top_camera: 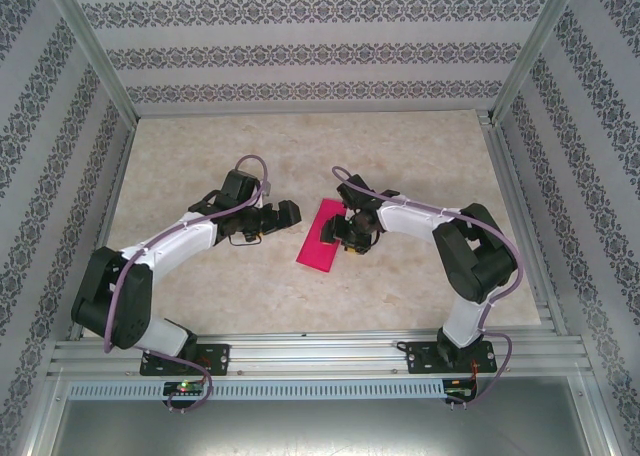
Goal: Fold a paper plane with a square sheet of paper (pick it up from the middle)
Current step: First fold in half a square sheet of paper at the center of the table.
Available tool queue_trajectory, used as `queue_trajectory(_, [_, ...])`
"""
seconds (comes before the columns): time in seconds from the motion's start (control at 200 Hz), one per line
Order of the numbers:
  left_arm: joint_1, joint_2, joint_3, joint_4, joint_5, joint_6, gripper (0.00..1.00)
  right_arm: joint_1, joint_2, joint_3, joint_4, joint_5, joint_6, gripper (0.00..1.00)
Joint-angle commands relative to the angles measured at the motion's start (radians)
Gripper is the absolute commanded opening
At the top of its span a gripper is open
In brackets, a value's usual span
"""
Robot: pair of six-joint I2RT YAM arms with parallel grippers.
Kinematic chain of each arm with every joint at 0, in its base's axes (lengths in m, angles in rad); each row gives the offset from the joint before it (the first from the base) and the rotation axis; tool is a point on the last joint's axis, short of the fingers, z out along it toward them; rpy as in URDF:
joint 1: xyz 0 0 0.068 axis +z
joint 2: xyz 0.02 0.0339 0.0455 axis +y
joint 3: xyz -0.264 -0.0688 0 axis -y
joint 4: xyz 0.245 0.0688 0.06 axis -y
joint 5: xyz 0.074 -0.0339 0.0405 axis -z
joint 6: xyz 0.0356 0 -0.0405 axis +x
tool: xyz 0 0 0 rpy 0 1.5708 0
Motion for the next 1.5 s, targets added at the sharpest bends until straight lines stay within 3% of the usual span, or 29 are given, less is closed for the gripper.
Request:
queue_trajectory(0.0, [0.002, 0.015, 0.034, 0.011, 0.022, 0.016, 0.99, 0.007, 0.016, 0.027, -0.028, 0.003, -0.028, 0.63])
queue_trajectory(0.235, [0.001, 0.031, 0.049, 0.006, 0.028, 0.016, 0.99, -0.002, 0.046, 0.059, 0.013, -0.034, -0.025, 0.62])
queue_trajectory(0.475, [0.000, 0.032, 0.049, 0.002, 0.027, 0.013, 1.00, -0.006, 0.077, 0.055, 0.109, -0.052, 0.074, 0.63])
queue_trajectory(0.609, [0.001, 0.030, 0.046, -0.004, 0.024, 0.014, 1.00, -0.003, 0.086, 0.053, 0.140, -0.063, 0.073, 0.58])
queue_trajectory(0.894, [-0.001, 0.028, 0.049, -0.012, 0.024, 0.014, 1.00, -0.029, 0.058, 0.044, 0.101, -0.107, -0.056, 0.44])
queue_trajectory(1.104, [-0.001, 0.031, 0.051, -0.012, 0.023, 0.011, 1.00, -0.073, 0.065, 0.047, 0.048, -0.171, -0.162, 0.41])
queue_trajectory(1.244, [-0.002, 0.031, 0.051, -0.014, 0.024, 0.012, 1.00, -0.095, 0.083, 0.058, 0.035, -0.246, -0.222, 0.42])
queue_trajectory(1.324, [-0.004, 0.032, 0.050, -0.014, 0.023, 0.011, 1.00, -0.097, 0.101, 0.085, -0.005, -0.269, -0.268, 0.52])
queue_trajectory(1.494, [-0.007, 0.035, 0.051, -0.011, 0.026, 0.009, 1.00, -0.100, 0.089, 0.106, -0.075, -0.184, -0.281, 0.58])
